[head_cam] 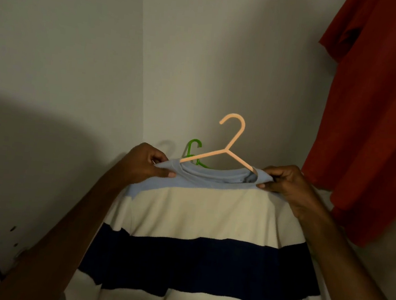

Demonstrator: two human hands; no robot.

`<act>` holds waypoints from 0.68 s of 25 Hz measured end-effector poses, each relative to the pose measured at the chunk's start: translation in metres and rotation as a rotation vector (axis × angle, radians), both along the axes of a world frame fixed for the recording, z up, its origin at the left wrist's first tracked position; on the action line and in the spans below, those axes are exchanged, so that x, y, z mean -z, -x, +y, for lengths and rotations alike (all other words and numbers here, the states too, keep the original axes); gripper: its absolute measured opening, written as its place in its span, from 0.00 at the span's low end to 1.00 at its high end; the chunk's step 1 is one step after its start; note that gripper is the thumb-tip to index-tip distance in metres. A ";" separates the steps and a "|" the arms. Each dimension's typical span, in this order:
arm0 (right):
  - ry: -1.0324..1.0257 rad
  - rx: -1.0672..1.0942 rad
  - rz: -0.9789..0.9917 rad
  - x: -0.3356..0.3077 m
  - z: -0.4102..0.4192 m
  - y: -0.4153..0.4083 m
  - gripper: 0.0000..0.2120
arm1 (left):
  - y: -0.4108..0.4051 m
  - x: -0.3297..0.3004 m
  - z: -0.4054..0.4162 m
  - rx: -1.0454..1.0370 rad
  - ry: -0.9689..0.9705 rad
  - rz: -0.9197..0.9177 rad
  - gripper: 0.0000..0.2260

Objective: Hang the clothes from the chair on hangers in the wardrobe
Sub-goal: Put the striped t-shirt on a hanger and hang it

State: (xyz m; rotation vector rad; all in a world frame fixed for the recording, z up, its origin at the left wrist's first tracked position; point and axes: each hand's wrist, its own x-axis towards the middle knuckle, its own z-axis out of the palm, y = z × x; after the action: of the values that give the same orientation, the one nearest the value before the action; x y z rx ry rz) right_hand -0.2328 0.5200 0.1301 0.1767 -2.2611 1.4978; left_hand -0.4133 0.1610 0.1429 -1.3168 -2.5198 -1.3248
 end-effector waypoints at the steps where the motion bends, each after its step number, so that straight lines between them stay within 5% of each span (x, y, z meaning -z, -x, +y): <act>1: 0.001 -0.003 0.000 -0.004 -0.003 -0.004 0.13 | 0.002 0.002 -0.002 -0.070 -0.014 0.050 0.16; 5: -0.068 -0.036 -0.009 -0.013 -0.013 -0.014 0.15 | -0.003 0.006 -0.006 -0.291 -0.017 0.156 0.27; 9: -0.056 -0.022 -0.074 -0.010 -0.017 -0.038 0.16 | -0.010 0.005 -0.021 -0.364 0.024 0.242 0.26; 13: 0.103 0.032 -0.118 -0.011 -0.025 -0.069 0.10 | -0.020 0.002 -0.028 -0.352 -0.018 0.353 0.29; 17: 0.338 0.116 0.047 -0.026 -0.039 -0.093 0.18 | -0.025 -0.006 -0.033 -0.276 -0.107 0.359 0.37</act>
State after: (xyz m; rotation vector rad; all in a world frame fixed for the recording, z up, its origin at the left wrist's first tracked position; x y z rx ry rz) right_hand -0.1398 0.4806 0.1559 -0.0201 -1.9109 1.7625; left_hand -0.3878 0.1285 0.1491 -1.0302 -2.2515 -1.0439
